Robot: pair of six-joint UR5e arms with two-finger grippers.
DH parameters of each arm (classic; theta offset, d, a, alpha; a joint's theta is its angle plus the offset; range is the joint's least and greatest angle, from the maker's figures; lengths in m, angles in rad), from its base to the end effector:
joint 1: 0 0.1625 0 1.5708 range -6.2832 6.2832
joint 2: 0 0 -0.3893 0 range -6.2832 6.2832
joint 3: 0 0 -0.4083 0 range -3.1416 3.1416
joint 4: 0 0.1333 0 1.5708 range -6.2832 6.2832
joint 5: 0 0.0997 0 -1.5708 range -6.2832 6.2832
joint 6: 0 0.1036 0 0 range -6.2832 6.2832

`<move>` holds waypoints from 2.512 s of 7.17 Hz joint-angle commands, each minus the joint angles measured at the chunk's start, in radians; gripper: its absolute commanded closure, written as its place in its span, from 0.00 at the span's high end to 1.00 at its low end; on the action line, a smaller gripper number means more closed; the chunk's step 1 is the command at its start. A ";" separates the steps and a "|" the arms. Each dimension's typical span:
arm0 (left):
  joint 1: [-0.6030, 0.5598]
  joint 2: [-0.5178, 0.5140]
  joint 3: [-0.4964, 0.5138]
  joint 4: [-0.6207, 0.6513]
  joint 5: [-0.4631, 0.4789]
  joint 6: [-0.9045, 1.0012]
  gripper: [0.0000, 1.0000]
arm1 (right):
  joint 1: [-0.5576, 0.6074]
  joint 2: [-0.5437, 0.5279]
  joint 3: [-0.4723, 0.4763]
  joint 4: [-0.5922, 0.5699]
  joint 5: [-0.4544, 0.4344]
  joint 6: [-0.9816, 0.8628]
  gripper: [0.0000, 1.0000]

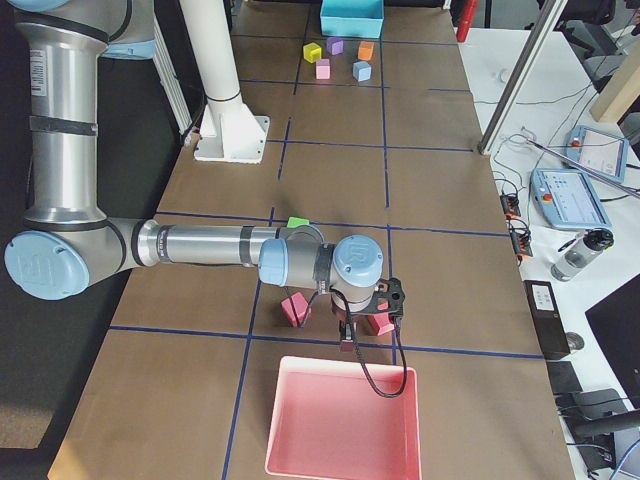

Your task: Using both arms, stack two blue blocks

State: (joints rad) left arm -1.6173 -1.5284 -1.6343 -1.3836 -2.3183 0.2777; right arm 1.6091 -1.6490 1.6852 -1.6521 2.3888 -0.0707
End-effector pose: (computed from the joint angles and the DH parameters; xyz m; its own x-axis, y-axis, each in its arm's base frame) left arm -0.0850 -0.4740 0.6342 0.7121 0.1293 -0.6901 -0.1553 0.9876 0.0248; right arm 0.0758 -0.4715 0.6111 0.6829 -0.0116 0.7304 0.0100 0.9999 0.0065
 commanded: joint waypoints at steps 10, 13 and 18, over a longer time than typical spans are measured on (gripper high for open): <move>-0.004 -0.003 -0.018 0.000 -0.001 0.003 1.00 | -0.049 0.103 0.103 0.003 0.010 0.003 1.00; -0.004 0.001 -0.033 0.000 -0.001 0.003 1.00 | -0.237 0.168 0.152 0.073 0.001 0.370 1.00; -0.006 0.001 -0.038 -0.002 -0.003 0.003 1.00 | -0.500 0.150 0.110 0.279 -0.181 0.643 1.00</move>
State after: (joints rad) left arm -1.6220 -1.5279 -1.6710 -1.3841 -2.3204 0.2797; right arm 1.1502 -1.4963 1.8142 -1.3901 2.2512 0.5610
